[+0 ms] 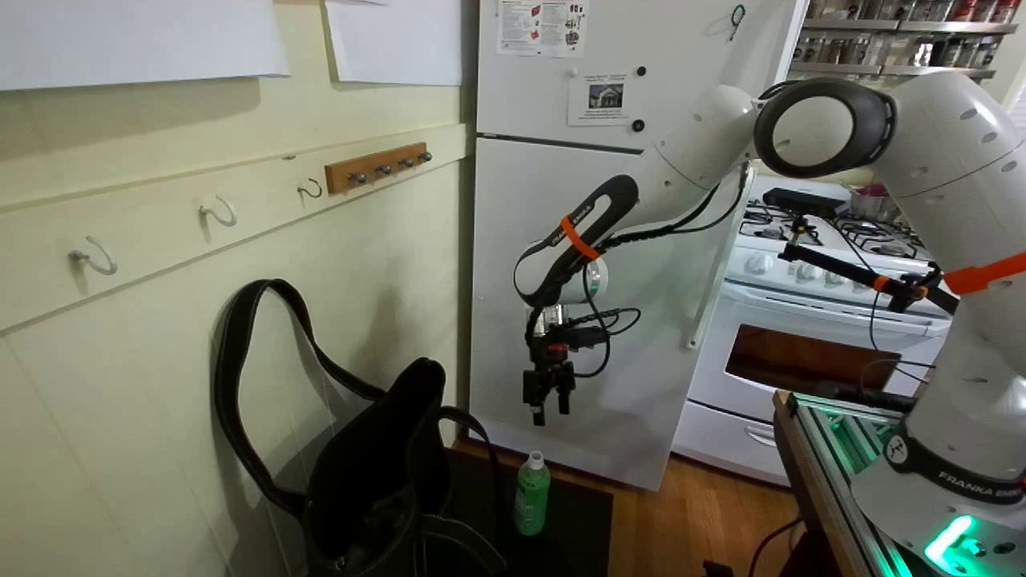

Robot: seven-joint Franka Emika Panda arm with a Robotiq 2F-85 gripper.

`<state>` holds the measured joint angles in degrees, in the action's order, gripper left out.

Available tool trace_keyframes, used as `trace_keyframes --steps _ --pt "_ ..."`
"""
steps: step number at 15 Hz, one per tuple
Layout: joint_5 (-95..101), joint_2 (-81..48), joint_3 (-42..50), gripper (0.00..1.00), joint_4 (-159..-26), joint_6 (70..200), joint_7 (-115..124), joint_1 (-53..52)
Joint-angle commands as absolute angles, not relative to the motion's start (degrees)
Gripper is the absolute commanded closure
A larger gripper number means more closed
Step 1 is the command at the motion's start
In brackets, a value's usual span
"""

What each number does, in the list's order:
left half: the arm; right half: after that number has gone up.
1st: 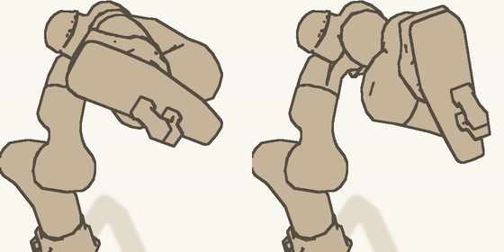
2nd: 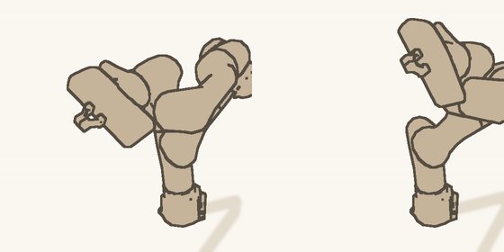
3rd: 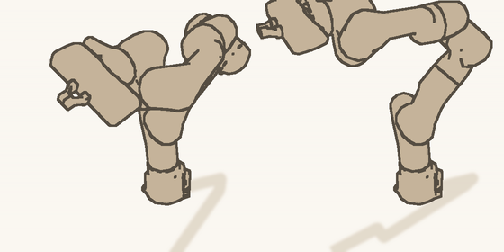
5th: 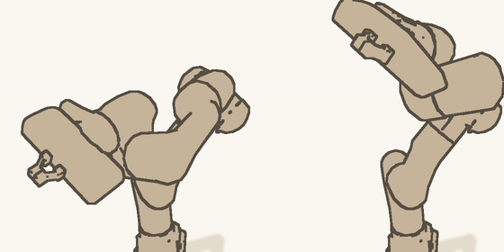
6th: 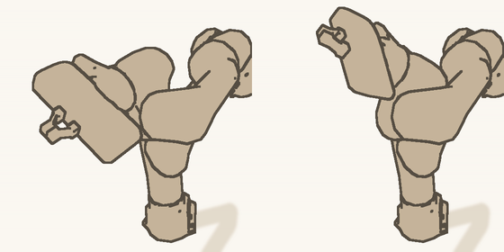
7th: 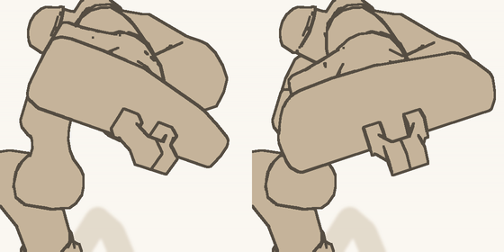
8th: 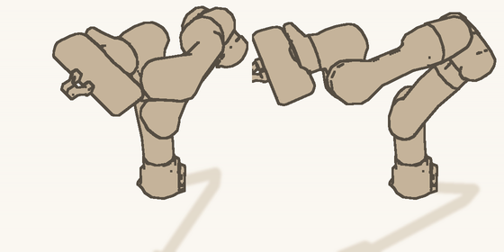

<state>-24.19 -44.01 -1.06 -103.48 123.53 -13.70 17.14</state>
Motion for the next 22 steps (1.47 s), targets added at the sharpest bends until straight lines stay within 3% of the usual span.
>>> trace_keyframes --steps 1,22 --pt "-23.16 -47.36 1.13 0.0 -100.64 123.68 -8.76 16.54" --pt "-19.72 -76.15 1.9 0.0 -66.21 110.59 0.93 17.64"
